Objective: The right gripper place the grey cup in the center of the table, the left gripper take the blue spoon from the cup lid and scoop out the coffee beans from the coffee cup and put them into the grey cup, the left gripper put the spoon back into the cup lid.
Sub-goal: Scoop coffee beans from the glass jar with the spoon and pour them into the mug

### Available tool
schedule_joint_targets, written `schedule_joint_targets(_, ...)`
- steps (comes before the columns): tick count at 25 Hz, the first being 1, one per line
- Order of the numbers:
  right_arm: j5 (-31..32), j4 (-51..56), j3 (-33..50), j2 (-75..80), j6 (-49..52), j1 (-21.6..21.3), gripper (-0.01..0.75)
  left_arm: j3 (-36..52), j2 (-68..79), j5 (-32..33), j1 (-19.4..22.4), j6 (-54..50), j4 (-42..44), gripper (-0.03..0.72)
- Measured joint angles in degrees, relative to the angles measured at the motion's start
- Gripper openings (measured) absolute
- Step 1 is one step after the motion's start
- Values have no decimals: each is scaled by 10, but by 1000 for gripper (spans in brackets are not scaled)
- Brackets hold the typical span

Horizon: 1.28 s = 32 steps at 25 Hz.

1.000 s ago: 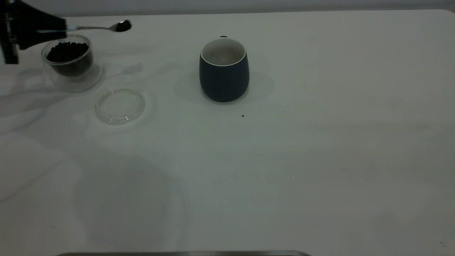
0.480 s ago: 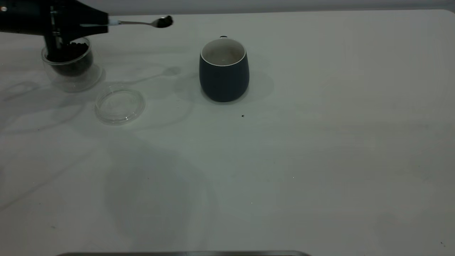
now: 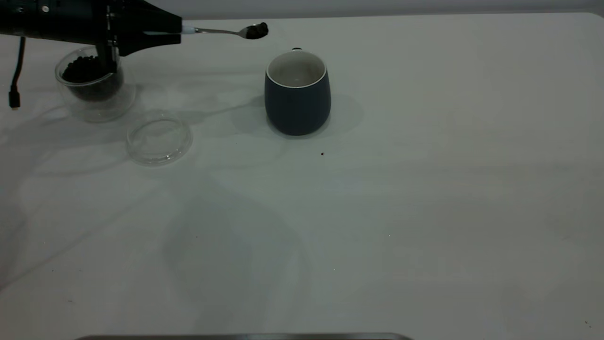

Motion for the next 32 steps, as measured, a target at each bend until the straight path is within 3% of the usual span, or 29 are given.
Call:
schedule_joint_targets(13, 0, 0, 0, 0, 0, 0, 462, 0, 0, -3, -44, 85, 1, 123)
schedule_joint_targets(21, 0, 0, 0, 0, 0, 0, 462, 0, 0, -62, -59, 173, 10, 123)
schedule_joint_targets(32, 0, 0, 0, 0, 0, 0, 462, 0, 0, -80, -59, 373, 10, 123)
